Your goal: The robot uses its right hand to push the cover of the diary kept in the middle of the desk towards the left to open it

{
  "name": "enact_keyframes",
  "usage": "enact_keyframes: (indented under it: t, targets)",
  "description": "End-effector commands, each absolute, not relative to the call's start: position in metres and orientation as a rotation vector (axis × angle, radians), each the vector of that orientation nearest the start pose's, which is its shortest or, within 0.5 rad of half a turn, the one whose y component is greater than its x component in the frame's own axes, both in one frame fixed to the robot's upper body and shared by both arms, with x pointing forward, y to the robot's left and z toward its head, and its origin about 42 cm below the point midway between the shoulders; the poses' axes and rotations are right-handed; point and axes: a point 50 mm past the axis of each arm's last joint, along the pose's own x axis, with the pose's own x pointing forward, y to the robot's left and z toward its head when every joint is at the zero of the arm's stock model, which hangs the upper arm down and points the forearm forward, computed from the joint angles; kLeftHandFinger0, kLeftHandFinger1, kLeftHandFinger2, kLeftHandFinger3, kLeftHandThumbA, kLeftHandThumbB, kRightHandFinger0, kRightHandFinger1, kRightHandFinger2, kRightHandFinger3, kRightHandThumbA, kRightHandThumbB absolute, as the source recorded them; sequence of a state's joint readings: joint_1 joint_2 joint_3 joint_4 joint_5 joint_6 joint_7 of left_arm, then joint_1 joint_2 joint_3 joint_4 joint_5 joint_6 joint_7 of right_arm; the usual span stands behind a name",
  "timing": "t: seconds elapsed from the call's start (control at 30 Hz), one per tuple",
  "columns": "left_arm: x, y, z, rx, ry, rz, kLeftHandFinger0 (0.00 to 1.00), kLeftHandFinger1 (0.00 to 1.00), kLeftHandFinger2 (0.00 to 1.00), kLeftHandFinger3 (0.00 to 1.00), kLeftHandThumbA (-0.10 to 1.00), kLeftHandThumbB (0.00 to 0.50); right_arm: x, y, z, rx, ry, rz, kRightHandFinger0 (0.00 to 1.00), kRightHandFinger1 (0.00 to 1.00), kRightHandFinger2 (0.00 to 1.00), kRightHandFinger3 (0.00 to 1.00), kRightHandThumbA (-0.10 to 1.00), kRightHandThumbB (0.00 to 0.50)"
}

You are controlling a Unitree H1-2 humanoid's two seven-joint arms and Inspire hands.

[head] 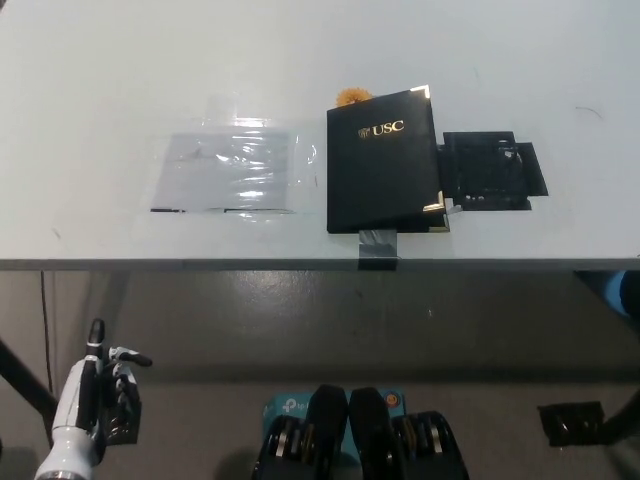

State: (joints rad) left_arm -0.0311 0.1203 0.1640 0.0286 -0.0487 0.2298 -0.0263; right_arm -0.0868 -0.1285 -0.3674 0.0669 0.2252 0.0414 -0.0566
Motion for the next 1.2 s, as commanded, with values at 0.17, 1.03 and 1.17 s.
enact_keyframes:
  t: [0.17,1.03,1.17]
  targets:
    - [0.296,0.297,0.103,0.062,0.168,0.150,0.08,0.15,0.15,0.33,1.00,0.469,0.327,-0.328,0.205,0.141,-0.288,-0.211,0.67,0.75,0.80,0.89,1.00,0.169]
    - [0.297,0.292,0.102,0.049,0.158,0.141,0.07,0.16,0.16,0.31,1.00,0.445,0.420,-0.227,0.278,0.443,-0.172,0.055,1.00,1.00,1.00,1.00,1.00,0.229]
    - [0.297,0.293,0.101,0.044,0.155,0.138,0.08,0.16,0.13,0.32,1.00,0.440,0.432,-0.208,0.257,0.569,-0.083,0.065,1.00,1.00,1.00,1.00,1.00,0.237]
